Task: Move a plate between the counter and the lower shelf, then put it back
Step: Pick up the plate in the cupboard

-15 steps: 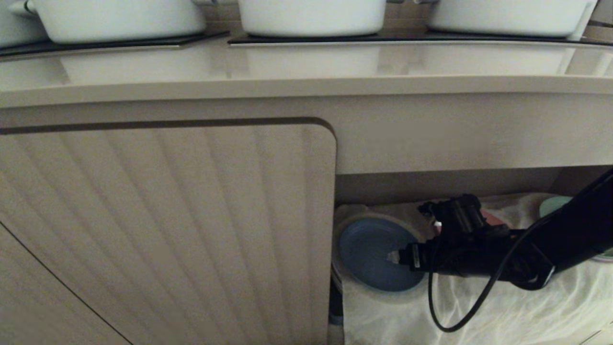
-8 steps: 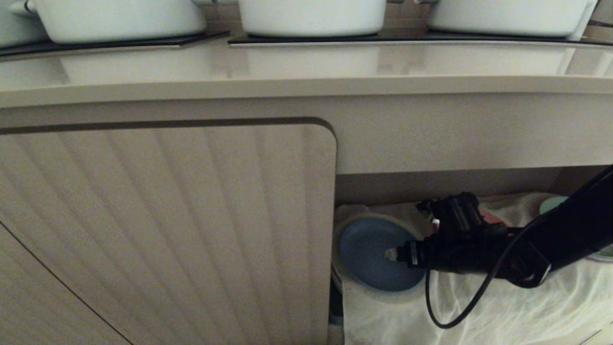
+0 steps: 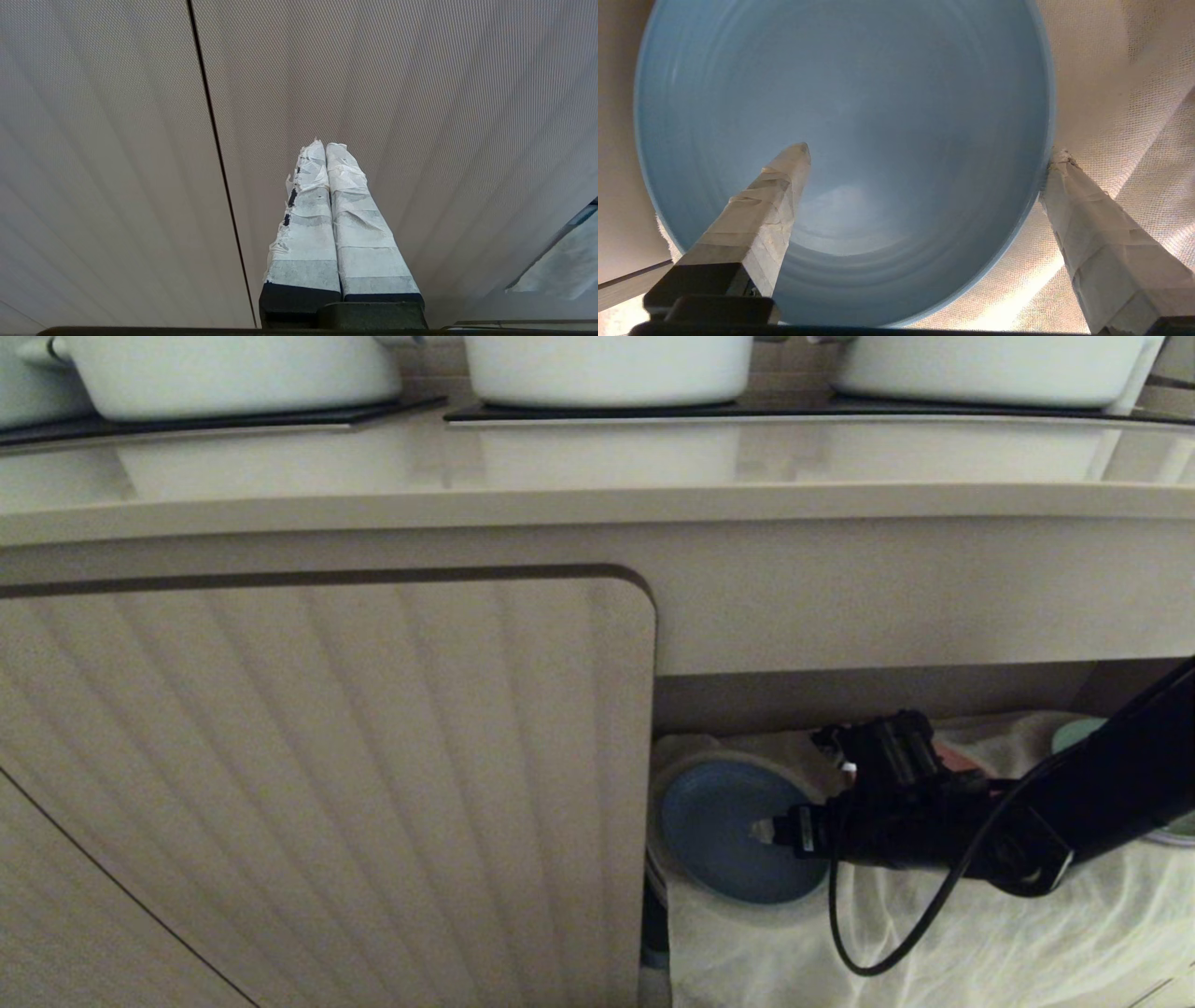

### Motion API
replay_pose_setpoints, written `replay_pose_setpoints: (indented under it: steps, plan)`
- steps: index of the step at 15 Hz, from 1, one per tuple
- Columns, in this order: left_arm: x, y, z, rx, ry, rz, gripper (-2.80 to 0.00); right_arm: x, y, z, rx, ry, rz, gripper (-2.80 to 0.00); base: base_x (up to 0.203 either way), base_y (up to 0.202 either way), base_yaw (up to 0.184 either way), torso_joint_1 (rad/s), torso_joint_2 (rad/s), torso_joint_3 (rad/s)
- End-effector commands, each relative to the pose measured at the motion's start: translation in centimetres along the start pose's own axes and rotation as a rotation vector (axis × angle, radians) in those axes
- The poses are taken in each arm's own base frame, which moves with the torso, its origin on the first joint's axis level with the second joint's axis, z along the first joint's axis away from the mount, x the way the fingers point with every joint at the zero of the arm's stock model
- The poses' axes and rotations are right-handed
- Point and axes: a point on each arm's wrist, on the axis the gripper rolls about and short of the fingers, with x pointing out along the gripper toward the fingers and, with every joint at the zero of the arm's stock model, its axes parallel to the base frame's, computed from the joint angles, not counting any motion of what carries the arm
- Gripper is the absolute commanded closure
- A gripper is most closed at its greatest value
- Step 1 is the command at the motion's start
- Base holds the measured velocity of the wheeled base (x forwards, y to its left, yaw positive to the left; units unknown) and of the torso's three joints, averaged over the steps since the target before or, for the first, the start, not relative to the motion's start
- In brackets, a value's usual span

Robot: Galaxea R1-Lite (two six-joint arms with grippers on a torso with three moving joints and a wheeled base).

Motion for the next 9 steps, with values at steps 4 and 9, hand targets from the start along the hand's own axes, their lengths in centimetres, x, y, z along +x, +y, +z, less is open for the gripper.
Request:
replay_pose_setpoints:
  steps: [4, 9]
  plan:
    - [0.0, 0.0, 0.0, 0.0, -0.001, 0.0, 0.0, 0.37, -0.07, -0.2, 0.002, 0.009, -0.003, -2.8, 0.0, 0.0, 0.0, 0.0, 0.0, 0.0]
    - [0.0, 0.0, 0.0, -0.001, -0.001, 0.0, 0.0, 0.7, -0.14, -0.36, 0.002, 0.018, -0.006, -2.8, 0.0, 0.0, 0.0, 0.0, 0.0, 0.0]
